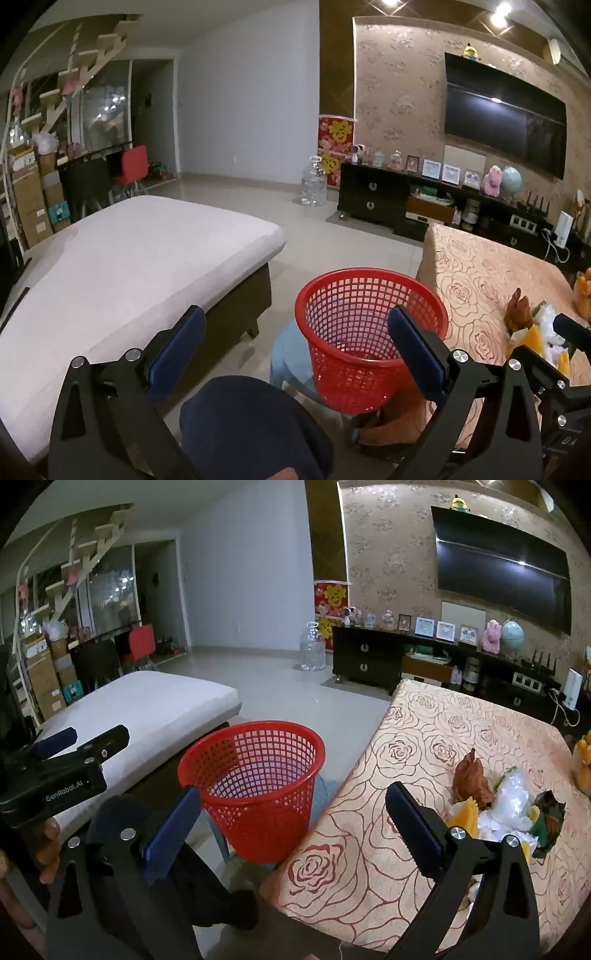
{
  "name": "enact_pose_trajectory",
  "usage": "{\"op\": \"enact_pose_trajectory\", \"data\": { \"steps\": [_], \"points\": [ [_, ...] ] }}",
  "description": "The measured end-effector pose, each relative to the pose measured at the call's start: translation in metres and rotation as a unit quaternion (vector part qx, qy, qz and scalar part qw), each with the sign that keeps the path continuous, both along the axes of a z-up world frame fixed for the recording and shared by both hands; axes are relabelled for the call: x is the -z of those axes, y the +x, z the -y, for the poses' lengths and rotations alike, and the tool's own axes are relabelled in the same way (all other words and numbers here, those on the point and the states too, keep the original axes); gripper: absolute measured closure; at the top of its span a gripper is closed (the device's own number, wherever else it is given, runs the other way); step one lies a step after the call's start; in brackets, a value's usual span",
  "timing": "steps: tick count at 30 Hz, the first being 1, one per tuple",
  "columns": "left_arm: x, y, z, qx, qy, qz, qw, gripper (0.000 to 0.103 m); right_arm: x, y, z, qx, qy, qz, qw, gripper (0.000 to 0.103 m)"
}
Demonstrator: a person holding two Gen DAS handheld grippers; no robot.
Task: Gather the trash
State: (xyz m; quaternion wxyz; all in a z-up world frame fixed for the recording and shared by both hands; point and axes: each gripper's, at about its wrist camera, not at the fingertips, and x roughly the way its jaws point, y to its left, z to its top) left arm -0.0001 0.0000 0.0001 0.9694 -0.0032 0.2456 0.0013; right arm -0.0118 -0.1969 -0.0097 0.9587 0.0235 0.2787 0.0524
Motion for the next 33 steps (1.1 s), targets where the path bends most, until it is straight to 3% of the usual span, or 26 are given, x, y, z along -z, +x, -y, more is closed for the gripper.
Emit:
{"op": "enact_pose_trajectory", "data": {
  "steps": [33],
  "points": [
    [0.006,-0.001,0.012,0.010,0.019,-0.001,0.9998,0.008,0.007,-0.003,0.012,0.007,0.023,-0.008,1.000,0.006]
  ]
}}
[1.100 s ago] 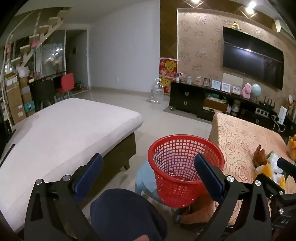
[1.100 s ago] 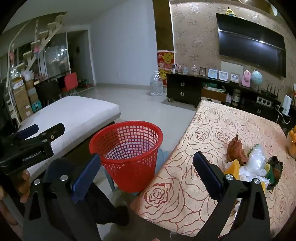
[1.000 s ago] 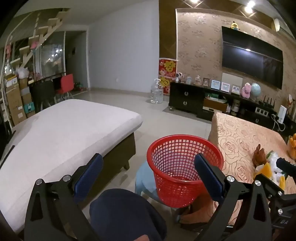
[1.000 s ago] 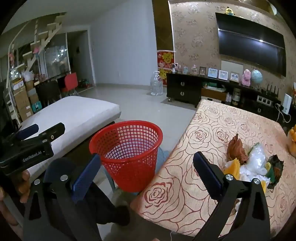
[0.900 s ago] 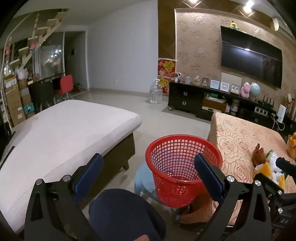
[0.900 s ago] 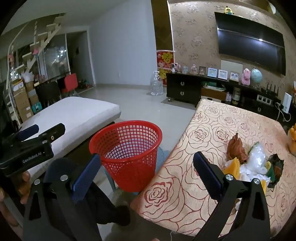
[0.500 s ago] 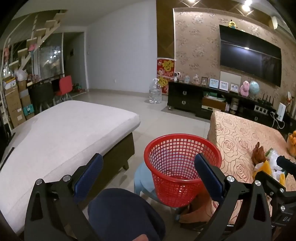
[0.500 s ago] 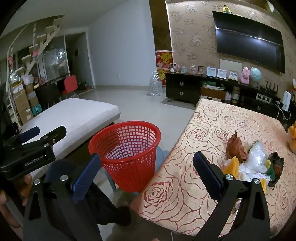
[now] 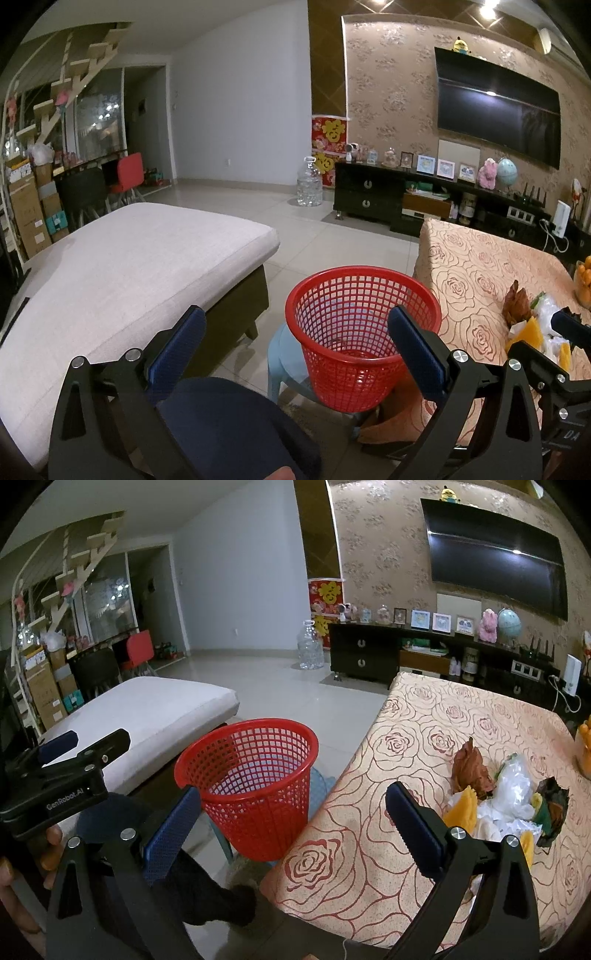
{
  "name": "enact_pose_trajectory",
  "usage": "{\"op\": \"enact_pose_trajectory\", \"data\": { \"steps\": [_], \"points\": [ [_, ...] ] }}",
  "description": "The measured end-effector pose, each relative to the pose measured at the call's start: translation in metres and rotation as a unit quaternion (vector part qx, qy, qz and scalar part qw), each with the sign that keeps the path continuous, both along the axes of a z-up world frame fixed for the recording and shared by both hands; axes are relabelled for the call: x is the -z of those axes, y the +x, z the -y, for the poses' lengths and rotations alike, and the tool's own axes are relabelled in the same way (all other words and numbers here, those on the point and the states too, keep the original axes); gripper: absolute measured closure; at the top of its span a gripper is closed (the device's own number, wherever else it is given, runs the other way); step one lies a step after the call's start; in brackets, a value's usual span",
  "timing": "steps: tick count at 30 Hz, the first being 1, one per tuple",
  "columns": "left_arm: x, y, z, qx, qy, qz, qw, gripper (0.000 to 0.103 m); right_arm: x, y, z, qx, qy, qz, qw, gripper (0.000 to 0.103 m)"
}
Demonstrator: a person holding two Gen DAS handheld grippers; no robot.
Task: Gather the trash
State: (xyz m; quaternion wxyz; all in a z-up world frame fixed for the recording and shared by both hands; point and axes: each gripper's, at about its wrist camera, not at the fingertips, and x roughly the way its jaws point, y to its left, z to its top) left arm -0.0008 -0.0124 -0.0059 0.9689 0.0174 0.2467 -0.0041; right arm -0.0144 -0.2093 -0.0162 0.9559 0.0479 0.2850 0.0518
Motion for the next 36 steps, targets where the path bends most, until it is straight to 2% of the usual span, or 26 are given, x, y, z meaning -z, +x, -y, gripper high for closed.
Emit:
{"op": "enact_pose_trajectory", "data": {
  "steps": [11,18,27,30,36],
  "points": [
    [0.013,0.010,0.007,0.014,-0.001,-0.006,0.9999,0.008,0.009,0.010,0.006,0.012,-0.007,-0.012,1.000,0.006],
    [0.026,0.020,-0.002,0.002,-0.015,-0.017,0.9997,0.008,0.015,0.028,0.000,-0.013,-0.014,-0.024,1.000,0.006],
    [0.048,0.029,-0.004,-0.005,0.007,-0.032,0.9995,0.008,0.028,0.046,0.000,-0.033,-0.001,-0.023,0.999,0.006],
    [0.049,0.031,-0.006,-0.008,-0.006,-0.037,0.9993,0.008,0.032,0.048,0.002,-0.032,0.002,-0.031,0.999,0.006],
    [0.048,0.029,0.000,0.000,0.005,-0.032,0.9995,0.008,0.036,0.043,0.006,-0.024,0.006,-0.038,0.999,0.006]
  ]
}}
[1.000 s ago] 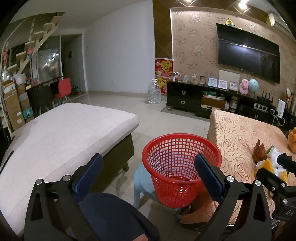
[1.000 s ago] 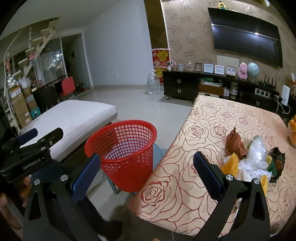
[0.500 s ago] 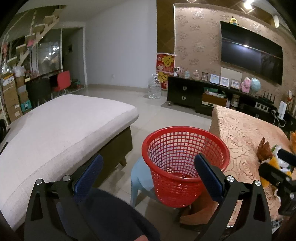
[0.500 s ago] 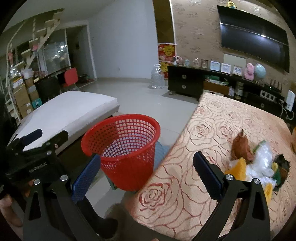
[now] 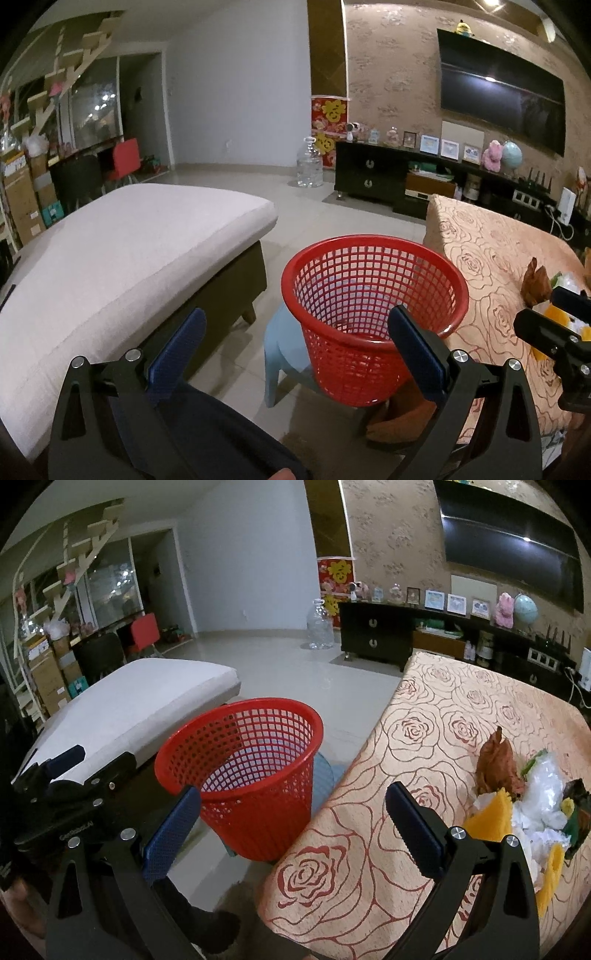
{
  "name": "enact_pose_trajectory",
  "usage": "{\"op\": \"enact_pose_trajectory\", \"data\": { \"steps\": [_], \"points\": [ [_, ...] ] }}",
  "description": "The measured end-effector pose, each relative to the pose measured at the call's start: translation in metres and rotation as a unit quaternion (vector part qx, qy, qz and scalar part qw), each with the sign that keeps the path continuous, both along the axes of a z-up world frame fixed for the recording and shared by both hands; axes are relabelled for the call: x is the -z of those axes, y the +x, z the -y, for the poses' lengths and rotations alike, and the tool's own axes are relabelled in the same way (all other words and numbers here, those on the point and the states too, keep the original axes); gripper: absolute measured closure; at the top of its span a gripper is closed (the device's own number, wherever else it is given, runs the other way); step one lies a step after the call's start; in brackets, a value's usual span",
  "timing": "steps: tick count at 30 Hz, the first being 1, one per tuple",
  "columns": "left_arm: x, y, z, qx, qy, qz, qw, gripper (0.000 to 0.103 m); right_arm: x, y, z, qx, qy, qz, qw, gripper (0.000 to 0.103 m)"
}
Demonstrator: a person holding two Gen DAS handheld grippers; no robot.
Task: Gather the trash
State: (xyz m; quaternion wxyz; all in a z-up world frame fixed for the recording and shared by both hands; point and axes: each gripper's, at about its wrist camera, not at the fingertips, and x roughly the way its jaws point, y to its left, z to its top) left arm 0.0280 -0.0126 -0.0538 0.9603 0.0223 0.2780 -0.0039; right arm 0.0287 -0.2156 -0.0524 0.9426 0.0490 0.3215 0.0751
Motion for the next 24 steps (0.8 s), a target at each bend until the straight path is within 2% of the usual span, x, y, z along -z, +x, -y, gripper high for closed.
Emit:
{"op": "enact_pose_trajectory", "data": {
  "steps": [24],
  "points": [
    [-0.001,-0.004,0.006,0.004,0.001,0.000,1.0000,0.008,0.000,-0.012,-0.001,-0.003,0.001,-0.007,1.000,0.006]
  ]
}}
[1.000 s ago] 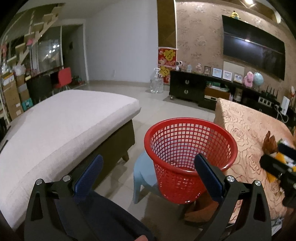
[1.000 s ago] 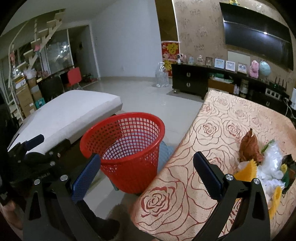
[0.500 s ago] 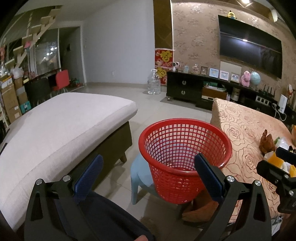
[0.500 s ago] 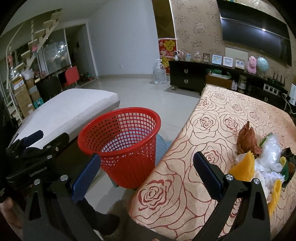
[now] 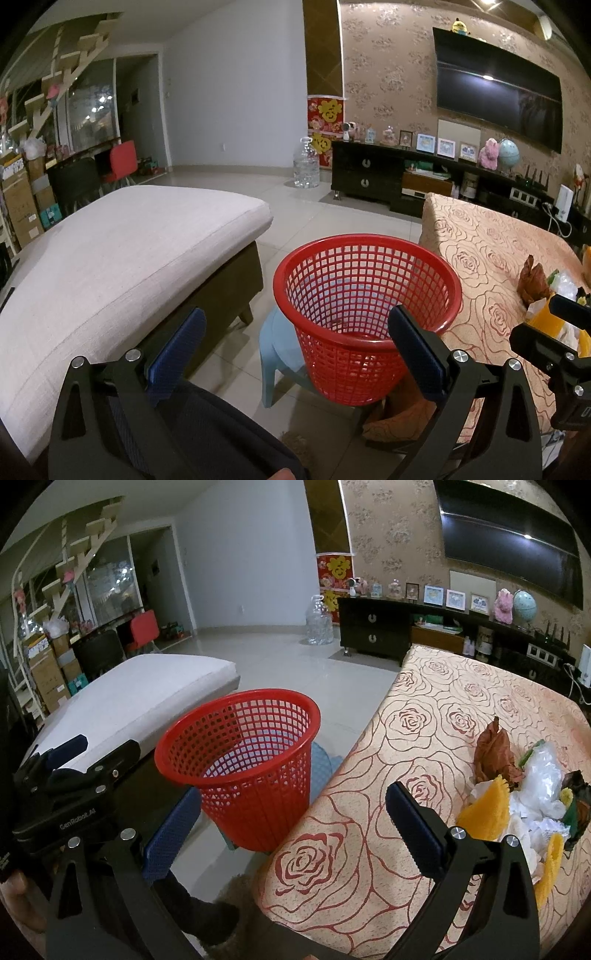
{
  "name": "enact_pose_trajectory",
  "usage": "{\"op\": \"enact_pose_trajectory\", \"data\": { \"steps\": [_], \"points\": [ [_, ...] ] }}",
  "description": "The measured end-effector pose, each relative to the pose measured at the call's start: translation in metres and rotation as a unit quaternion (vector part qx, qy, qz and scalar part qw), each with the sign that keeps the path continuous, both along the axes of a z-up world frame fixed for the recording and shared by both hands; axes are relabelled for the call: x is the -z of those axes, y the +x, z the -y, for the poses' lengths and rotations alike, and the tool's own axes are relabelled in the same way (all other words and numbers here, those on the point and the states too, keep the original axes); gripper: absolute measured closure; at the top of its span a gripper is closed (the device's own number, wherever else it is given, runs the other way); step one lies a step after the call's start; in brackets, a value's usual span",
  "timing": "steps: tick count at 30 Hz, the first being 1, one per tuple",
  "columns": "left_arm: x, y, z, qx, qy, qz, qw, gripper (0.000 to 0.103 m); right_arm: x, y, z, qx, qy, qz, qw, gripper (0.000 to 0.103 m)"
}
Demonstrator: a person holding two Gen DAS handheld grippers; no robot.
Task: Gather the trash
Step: 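Swing both grippers over to the trash pile on the table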
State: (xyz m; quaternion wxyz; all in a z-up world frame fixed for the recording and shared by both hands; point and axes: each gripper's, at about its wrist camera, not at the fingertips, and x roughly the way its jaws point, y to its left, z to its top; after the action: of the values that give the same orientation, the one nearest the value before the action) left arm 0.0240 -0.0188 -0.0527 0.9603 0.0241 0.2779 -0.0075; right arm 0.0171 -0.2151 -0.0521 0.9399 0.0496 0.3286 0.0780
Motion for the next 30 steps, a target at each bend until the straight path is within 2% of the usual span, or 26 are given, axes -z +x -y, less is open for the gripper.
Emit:
{"op": "enact_pose_trajectory", "data": {
  "steps": [10,15,19,22,25,28,30],
  "points": [
    [0.003,0.001,0.005,0.007,0.003,-0.002,1.0000,0.008,-0.001,0.002,0.008,0.010,0.000,-0.003,1.000,0.006],
    [0.004,0.002,0.024,0.041,0.005,-0.011,0.9991,0.008,-0.010,-0.007,0.047,0.054,0.000,0.000,0.999,0.006],
    [-0.004,0.003,0.055,0.089,0.008,-0.007,0.9959,0.008,-0.018,-0.011,0.091,0.103,-0.005,0.003,0.995,0.006],
    [-0.009,0.005,0.087,0.132,0.022,0.004,0.9909,0.008,-0.024,-0.014,0.133,0.146,-0.012,0.004,0.989,0.006],
    [-0.011,0.011,0.119,0.176,0.018,-0.002,0.9843,0.008,-0.028,-0.014,0.167,0.173,-0.024,0.001,0.985,0.006],
    [-0.008,0.018,0.153,0.227,0.012,-0.023,0.9734,0.008,-0.032,-0.014,0.197,0.192,-0.025,0.007,0.981,0.006],
    [-0.003,0.024,0.178,0.265,0.002,-0.045,0.9633,0.008,-0.035,-0.011,0.212,0.199,-0.029,0.013,0.980,0.006]
  ]
}}
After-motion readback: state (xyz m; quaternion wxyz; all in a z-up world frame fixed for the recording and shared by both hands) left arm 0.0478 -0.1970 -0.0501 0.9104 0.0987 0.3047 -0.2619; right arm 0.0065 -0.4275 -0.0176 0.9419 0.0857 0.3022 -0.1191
